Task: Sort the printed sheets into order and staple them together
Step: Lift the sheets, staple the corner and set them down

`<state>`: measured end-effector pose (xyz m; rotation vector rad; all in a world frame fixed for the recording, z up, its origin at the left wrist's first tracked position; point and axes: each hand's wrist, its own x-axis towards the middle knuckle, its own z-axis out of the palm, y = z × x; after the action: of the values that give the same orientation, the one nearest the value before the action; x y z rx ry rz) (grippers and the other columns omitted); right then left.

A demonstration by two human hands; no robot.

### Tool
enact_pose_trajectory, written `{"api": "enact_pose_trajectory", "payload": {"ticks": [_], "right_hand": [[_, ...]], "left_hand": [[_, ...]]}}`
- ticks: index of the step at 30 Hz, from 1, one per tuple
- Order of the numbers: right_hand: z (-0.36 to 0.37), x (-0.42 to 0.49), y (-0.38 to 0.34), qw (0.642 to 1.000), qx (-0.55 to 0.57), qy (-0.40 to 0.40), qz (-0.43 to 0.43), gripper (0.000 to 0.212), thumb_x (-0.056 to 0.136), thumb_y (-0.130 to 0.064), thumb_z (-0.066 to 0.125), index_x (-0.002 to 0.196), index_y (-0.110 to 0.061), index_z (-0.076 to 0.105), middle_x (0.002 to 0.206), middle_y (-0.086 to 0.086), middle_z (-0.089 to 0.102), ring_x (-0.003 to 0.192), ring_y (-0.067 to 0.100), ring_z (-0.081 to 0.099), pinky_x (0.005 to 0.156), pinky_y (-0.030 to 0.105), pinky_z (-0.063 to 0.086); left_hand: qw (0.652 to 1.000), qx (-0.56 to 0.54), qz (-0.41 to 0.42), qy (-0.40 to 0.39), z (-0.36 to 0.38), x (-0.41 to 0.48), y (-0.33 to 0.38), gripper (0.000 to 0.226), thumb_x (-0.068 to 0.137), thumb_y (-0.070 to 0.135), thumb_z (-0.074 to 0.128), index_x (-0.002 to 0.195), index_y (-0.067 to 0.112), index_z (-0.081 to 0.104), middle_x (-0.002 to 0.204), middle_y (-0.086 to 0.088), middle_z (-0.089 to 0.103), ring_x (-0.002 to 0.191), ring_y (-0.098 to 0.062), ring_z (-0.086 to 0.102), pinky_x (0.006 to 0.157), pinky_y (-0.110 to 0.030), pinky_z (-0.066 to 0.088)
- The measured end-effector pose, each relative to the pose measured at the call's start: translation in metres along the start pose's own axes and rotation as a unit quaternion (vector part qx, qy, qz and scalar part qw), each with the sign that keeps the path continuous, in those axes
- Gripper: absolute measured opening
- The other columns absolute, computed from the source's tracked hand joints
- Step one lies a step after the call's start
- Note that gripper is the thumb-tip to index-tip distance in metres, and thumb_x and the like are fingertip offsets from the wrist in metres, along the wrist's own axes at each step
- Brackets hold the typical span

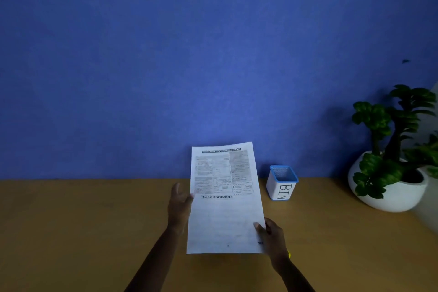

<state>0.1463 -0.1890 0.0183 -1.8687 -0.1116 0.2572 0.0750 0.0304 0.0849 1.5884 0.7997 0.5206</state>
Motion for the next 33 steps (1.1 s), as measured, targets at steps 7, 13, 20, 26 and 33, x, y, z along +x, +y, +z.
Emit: {"api": "enact_pose_trajectory", "payload": {"ticks": [7, 13, 20, 26, 33], "right_hand": [[0.010, -0.005, 0.005, 0.993, -0.108, -0.028, 0.037, 0.027, 0.091, -0.009, 0.055, 0.114, 0.006, 0.058, 0.106, 0.022, 0.066, 0.085, 0.025, 0.057, 0.067, 0.031, 0.044], [0.020, -0.004, 0.011, 0.989, -0.077, -0.037, 0.117, 0.027, 0.091, -0.005, 0.054, 0.111, 0.012, 0.057, 0.096, 0.018, 0.059, 0.081, 0.022, 0.052, 0.048, 0.016, 0.045], [0.027, 0.001, 0.007, 0.981, -0.140, -0.037, 0.126, 0.030, 0.092, -0.010, 0.052, 0.118, 0.005, 0.053, 0.118, 0.021, 0.060, 0.099, 0.030, 0.057, 0.076, 0.031, 0.047], [0.028, 0.004, 0.006, 0.979, -0.162, -0.041, 0.115, 0.032, 0.092, -0.007, 0.052, 0.121, 0.005, 0.047, 0.123, 0.022, 0.055, 0.110, 0.034, 0.055, 0.091, 0.043, 0.053], [0.020, 0.003, 0.006, 0.956, -0.289, -0.027, 0.037, 0.034, 0.093, -0.008, 0.046, 0.127, -0.002, 0.045, 0.138, 0.013, 0.048, 0.126, 0.025, 0.045, 0.100, 0.031, 0.042]], "left_hand": [[0.975, 0.208, -0.055, -0.053, -0.007, -0.010, -0.053, 0.032, 0.089, -0.004, 0.038, 0.111, -0.004, 0.062, 0.125, -0.020, 0.059, 0.117, -0.033, 0.054, 0.098, -0.035, 0.044], [0.964, 0.231, -0.102, -0.089, -0.007, -0.012, -0.070, 0.027, 0.089, -0.002, 0.043, 0.109, -0.008, 0.060, 0.127, -0.023, 0.057, 0.117, -0.034, 0.053, 0.099, -0.035, 0.044], [0.954, 0.242, -0.123, -0.124, -0.004, -0.016, -0.078, 0.031, 0.085, -0.009, 0.039, 0.111, -0.018, 0.052, 0.126, -0.028, 0.053, 0.115, -0.036, 0.053, 0.092, -0.038, 0.047], [0.944, 0.272, -0.114, -0.147, 0.000, -0.020, -0.075, 0.035, 0.088, -0.004, 0.043, 0.123, -0.004, 0.045, 0.136, -0.018, 0.045, 0.125, -0.030, 0.044, 0.100, -0.029, 0.039], [0.934, 0.311, -0.085, -0.152, 0.002, -0.025, -0.076, 0.022, 0.087, -0.006, 0.040, 0.099, 0.010, 0.050, 0.132, -0.021, 0.045, 0.121, -0.034, 0.044, 0.100, -0.033, 0.042]]}}
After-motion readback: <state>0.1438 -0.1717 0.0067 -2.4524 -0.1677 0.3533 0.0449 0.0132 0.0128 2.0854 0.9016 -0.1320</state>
